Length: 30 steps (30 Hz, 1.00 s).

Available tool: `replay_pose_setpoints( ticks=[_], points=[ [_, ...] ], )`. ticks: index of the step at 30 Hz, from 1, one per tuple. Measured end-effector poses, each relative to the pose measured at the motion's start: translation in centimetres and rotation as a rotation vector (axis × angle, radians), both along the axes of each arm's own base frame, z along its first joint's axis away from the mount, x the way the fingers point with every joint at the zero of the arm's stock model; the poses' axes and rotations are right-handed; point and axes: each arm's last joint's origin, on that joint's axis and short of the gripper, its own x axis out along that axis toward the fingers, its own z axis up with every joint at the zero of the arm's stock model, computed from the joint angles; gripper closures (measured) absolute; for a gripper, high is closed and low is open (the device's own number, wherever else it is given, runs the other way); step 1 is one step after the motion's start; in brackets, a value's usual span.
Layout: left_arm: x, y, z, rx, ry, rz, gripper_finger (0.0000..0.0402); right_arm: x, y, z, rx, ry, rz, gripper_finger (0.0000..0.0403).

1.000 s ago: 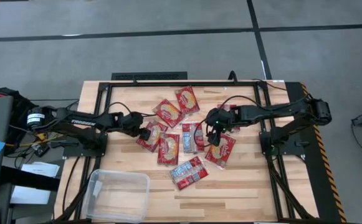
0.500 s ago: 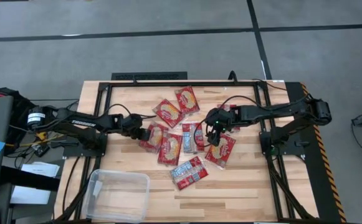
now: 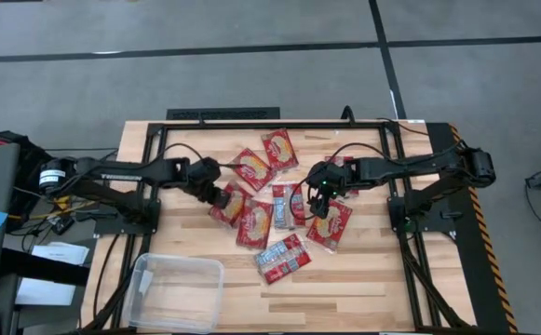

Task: Sort popcorn bags into baskets
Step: Put the red popcorn bag into the transparent bin

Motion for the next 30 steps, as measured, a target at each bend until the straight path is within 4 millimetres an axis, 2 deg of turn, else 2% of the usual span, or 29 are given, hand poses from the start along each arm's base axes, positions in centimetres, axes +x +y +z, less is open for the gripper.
replay_pose_setpoints(
  ticks=[4,10,16,21,25,30],
  points=[
    [0.8,-0.1,4.8,0.053,0.015,-0.123,0.0401,0.0,0.0,0.0,-0.009,0.001,0.013,0.0086],
    [0.4,-1.2,12.2,0.103,0.01,-0.252,0.04,0.0,0.0,0.0,-0.015,-0.001,0.022,0.0086],
    [-0.9,-4.0,17.3,0.06,-0.026,-0.404,0.04,0.3,0.0,0.2,-0.022,-0.03,0.029,0.0086],
    [-1.8,-8.3,18.6,-0.032,-0.043,-0.58,0.0401,0.3,-0.2,0.2,-0.028,-0.037,0.031,0.0086],
    [-2.8,-12.0,17.9,-0.081,0.007,-0.671,0.0401,0.3,-0.4,0.2,-0.029,-0.04,0.023,0.0086],
    [-4.3,-15.3,17.2,-0.074,0.054,-0.687,0.0401,0.4,-0.6,0.3,-0.03,-0.049,0.016,0.0086]
  ],
)
